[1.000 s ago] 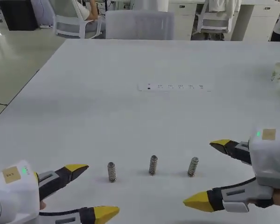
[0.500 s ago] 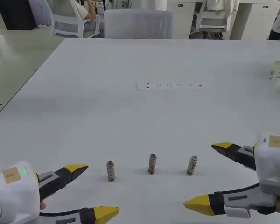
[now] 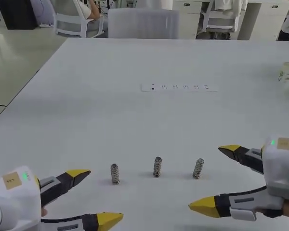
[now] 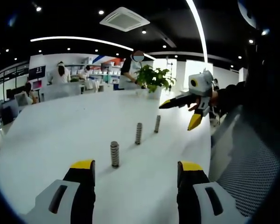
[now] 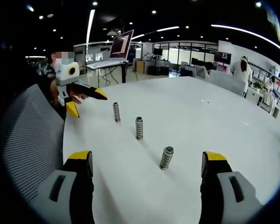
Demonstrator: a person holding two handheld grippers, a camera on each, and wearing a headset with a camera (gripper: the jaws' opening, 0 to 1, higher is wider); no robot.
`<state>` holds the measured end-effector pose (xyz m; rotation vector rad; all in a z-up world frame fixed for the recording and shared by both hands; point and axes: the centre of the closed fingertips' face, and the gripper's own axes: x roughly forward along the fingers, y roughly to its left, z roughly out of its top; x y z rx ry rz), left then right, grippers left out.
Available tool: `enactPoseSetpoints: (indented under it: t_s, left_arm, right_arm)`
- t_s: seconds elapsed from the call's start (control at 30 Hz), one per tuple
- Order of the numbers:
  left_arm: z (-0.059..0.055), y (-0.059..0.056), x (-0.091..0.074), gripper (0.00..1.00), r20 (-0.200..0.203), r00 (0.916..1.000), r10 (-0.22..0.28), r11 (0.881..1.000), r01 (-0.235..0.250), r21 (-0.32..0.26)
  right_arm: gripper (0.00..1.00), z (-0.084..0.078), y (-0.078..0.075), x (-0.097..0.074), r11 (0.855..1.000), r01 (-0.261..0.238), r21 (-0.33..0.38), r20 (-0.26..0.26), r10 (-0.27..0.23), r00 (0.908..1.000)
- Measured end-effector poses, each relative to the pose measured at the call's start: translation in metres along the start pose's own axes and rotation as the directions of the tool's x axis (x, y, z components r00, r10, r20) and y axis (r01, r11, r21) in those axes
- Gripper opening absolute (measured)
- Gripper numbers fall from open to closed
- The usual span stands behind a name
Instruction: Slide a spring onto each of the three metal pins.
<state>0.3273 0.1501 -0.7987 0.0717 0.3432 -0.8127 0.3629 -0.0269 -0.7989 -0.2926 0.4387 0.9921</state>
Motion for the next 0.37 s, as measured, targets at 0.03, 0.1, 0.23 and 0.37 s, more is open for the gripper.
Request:
enactPoseSetpoints:
  t_s: [0.03,0.1,0.23,0.37]
  left_arm:
    - [-0.0002,0.0002,-0.0002,0.67,0.0,1.0,0.001,1.0,-0.001,0.0]
    - [-0.0003,0.0009,-0.0003,0.67,0.0,1.0,0.002,1.0,-0.002,-0.001]
    - [0.0001,0.0007,0.0003,0.67,-0.001,1.0,0.001,1.0,-0.001,0.002]
    - [0.0002,0.0004,0.0011,0.67,-0.002,1.0,-0.001,1.0,0.001,0.003]
  right_arm:
    - [0.97,0.0,-0.0001,0.0,1.0,0.0,0.001,0.0,0.0,1.0]
    - [0.97,0.0002,-0.0003,-0.0001,1.0,0.002,0.003,0.001,-0.002,1.0]
    - [0.97,0.0004,-0.0003,-0.0004,1.0,0.003,0.005,0.003,-0.003,1.0]
    - [0.97,0.0004,-0.001,-0.0008,1.0,0.006,0.009,0.006,-0.006,1.0]
